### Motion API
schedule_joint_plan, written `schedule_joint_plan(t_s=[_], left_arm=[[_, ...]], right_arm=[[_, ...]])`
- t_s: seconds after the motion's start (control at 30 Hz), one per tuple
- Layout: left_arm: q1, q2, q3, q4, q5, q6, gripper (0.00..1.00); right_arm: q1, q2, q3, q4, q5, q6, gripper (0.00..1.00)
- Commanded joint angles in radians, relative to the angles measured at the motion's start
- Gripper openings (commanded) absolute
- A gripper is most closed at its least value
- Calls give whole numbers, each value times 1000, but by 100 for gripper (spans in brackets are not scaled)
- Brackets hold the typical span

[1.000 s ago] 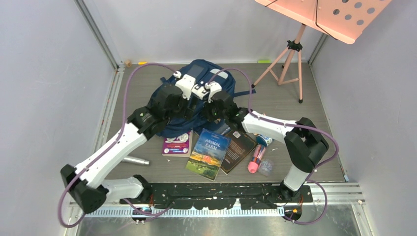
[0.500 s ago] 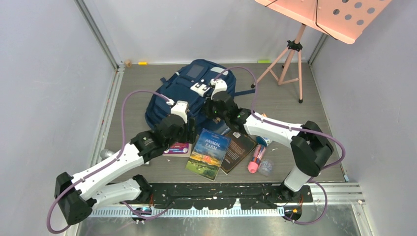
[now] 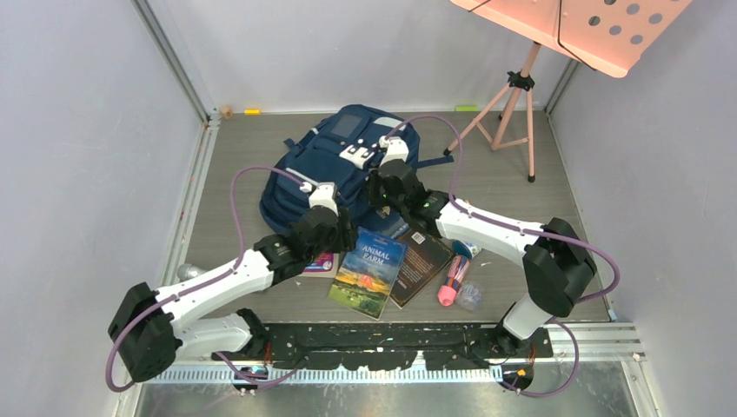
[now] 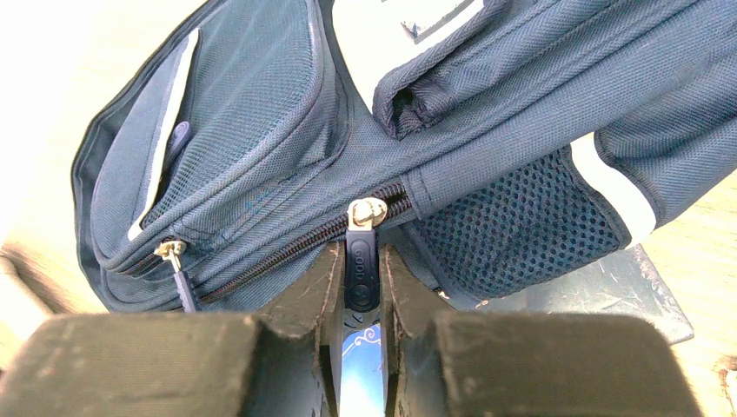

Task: Pack the student bag
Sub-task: Unzip the student bag at the center of the board.

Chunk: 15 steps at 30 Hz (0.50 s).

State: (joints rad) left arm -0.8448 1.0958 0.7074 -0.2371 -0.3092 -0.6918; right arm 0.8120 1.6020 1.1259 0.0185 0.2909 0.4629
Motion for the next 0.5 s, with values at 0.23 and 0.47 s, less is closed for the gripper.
schedule_joint_plan(t_s=[0.23,0.47], left_arm=[[-5,94,-60,303,-169,-48,47],[-5,138,-70,372,-282,-55,44]], right_arm=[[17,-80,83,77,49,49,0],[22,-74,84,78,46,49,0]])
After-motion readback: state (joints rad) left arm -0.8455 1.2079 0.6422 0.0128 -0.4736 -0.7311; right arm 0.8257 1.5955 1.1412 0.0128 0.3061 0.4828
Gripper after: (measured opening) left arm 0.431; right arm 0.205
